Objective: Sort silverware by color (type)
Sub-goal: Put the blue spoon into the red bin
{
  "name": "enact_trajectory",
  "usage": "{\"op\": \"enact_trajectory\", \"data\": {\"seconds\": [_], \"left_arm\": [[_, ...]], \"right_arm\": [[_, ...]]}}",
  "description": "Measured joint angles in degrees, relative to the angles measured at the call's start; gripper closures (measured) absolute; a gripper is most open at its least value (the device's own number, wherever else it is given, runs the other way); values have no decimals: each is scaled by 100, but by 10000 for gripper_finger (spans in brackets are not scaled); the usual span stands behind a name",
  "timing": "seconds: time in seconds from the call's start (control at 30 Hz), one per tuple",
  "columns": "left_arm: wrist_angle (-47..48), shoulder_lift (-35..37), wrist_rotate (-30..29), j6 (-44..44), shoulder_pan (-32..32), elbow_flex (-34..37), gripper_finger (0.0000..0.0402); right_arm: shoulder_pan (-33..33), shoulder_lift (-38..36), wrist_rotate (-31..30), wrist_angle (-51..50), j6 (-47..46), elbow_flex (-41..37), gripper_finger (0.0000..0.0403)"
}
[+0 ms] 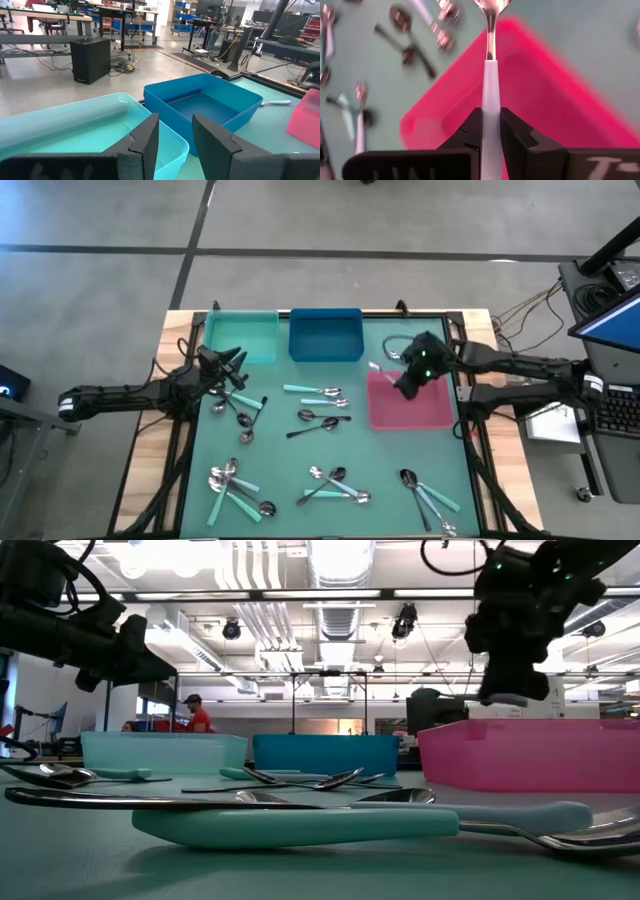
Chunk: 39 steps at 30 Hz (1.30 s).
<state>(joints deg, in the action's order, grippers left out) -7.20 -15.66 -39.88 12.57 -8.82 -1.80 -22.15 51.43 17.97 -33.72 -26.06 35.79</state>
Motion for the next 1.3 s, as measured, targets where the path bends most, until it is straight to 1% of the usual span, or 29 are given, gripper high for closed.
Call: {"op": "enact_trajectory", "data": {"seconds": [0.13, 0.27, 0.33, 0.4, 0.5, 0.57, 0.67, 0.77, 0.83, 0.97, 1.0, 1.07, 1.13, 1.23, 1.3], "left_arm": [[-2, 0, -2, -1, 0, 0, 298], [-1, 0, -2, 0, -1, 0, 298], [-1, -2, -1, -1, -1, 0, 298], [0, 0, 0, 1, -2, 0, 298], [-1, -2, -1, -1, -2, 0, 298], [-2, 0, -2, 0, -2, 0, 298], [-1, -1, -1, 0, -2, 0, 298], [0, -2, -2, -1, -2, 0, 298], [0, -1, 0, 0, 0, 0, 298], [-1, -2, -1, -1, -2, 0, 298], [-2, -2, -2, -1, 0, 0, 298], [-1, -2, -1, -1, 0, 0, 298], [-2, -2, -2, 0, -2, 0, 298], [-1, 0, 0, -1, -1, 0, 298], [-2, -2, -2, 1, 0, 0, 298]], "right_arm": [[552, 84, 1, -423, -93, -31, 373], [771, 313, -1, -750, -92, -41, 367], [765, 417, -8, -745, -97, -41, 346], [765, 497, -19, -753, -92, -41, 316], [763, 536, -15, -781, -49, -41, 274], [763, 536, -12, -798, -35, -20, 252], [723, 536, -10, -873, -38, 186, 232], [604, 536, -60, -926, -32, 583, 225], [523, 536, -495, -923, 29, 873, 226], [293, 536, -2103, -961, 364, 1342, 231], [205, 541, -2320, -1006, 524, 1401, 232], [-61, 637, -2373, -1134, 871, 1514, 234], [-378, 834, -2348, -1249, 1018, 1627, 235], [-871, 1280, -2355, -1463, 1090, 1754, 235], [-1173, 1635, -2285, -1626, 1317, 1820, 235]]}}
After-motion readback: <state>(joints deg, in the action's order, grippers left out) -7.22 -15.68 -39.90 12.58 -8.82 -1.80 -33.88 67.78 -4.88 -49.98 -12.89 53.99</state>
